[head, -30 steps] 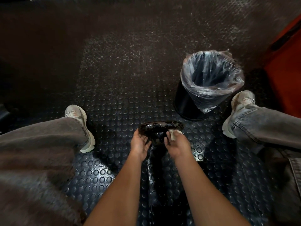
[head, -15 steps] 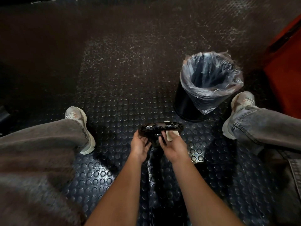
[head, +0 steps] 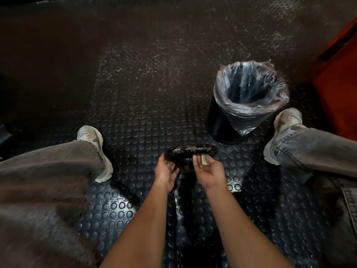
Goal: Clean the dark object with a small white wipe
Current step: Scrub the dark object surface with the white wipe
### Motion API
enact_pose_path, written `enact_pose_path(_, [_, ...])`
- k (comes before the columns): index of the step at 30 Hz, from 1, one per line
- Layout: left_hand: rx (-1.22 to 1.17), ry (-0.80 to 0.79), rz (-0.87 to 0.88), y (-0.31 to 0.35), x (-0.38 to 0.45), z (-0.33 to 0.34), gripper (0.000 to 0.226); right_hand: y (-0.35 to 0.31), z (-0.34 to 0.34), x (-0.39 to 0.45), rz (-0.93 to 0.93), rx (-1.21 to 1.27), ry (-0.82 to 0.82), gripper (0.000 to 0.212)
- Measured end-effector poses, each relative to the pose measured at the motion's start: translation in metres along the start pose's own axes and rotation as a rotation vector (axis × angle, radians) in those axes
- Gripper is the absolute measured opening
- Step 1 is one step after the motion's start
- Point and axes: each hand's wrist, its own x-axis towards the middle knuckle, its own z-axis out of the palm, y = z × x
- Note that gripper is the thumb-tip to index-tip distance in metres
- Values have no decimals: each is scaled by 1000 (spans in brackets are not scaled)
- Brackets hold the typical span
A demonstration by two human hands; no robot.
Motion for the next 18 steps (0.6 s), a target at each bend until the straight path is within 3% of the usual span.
enact_pose_path(3, [-4, 5, 0, 1, -2, 2, 47, 11, -1, -1, -48, -98, -43, 21])
enact_pose_path(9, [-15, 3, -5, 1, -1, 0, 47, 13, -4, -4, -268, -481, 3, 16])
enact_pose_path(14, [-3, -3, 10, -1, -1, 0, 47, 6, -4, 1, -52, -84, 0, 11])
enact_pose_path(18, [-11, -2, 7, -2, 2, -2, 49, -1, -6, 6, 27, -43, 69, 25])
